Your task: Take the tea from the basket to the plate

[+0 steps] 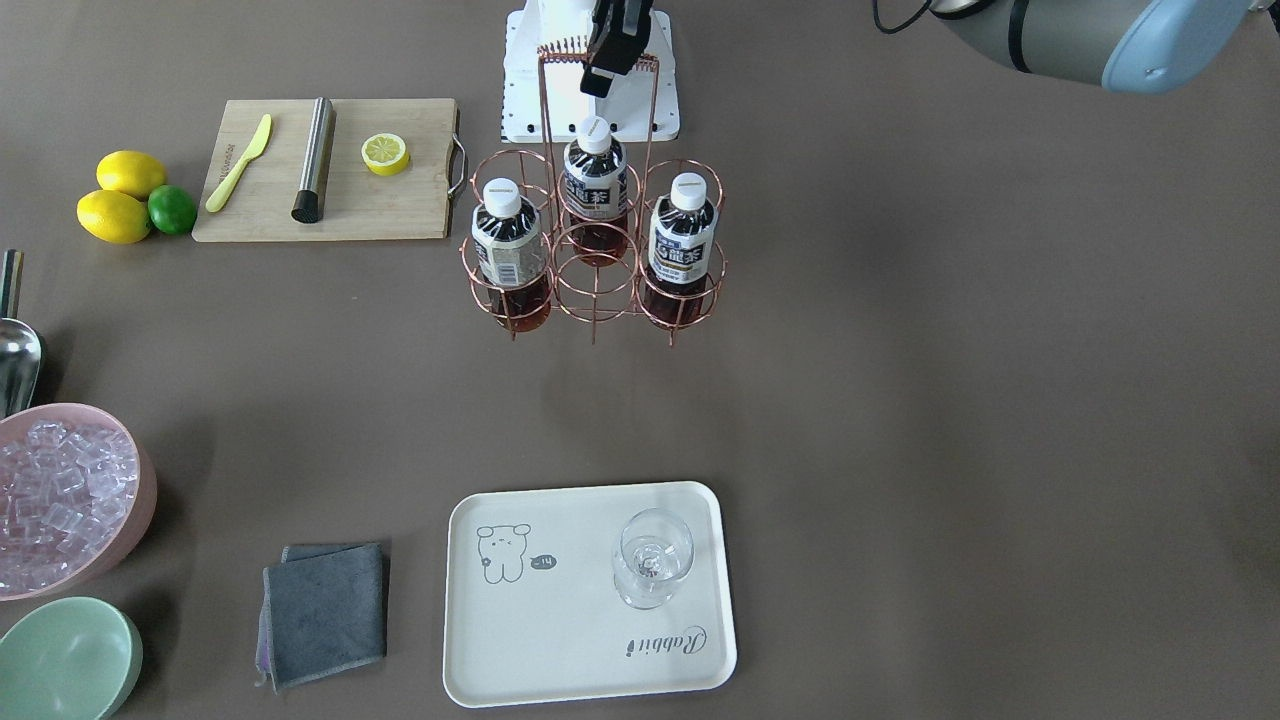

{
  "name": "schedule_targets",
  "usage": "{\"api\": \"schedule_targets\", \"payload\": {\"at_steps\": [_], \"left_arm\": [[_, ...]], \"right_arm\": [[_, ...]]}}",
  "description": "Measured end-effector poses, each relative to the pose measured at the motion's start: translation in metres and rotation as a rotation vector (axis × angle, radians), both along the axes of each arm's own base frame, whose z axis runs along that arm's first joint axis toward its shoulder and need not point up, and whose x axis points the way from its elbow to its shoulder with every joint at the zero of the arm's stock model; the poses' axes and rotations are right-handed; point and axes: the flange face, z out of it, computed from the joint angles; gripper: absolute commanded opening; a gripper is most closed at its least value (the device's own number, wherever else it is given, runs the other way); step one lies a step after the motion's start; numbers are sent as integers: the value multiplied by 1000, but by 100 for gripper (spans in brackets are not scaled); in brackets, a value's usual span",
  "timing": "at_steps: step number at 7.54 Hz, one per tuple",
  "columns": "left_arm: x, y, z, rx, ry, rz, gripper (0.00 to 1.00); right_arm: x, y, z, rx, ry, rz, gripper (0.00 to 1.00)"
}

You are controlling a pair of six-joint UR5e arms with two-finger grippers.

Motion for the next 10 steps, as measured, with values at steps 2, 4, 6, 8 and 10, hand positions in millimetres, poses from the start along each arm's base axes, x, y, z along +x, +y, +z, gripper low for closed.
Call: {"api": "schedule_targets", "payload": {"at_steps": [2, 4, 6, 8, 10], "left_arm": [[15, 12, -15, -2, 12, 10, 0], [16, 17, -23, -2, 23, 12, 0], [14, 22, -25, -18, 32, -2, 0], [31, 32, -24, -37, 15, -19, 0], [39, 37, -23, -53, 9, -28, 0]], "right_arm": [[-1, 0, 2, -4, 0, -1, 100], [-1, 0, 4, -9, 0, -1, 100], [-2, 0, 4, -9, -1, -4, 100], [-5, -5, -6, 14, -4, -11, 100], [-7, -9, -36, 74, -27, -14, 100]]}}
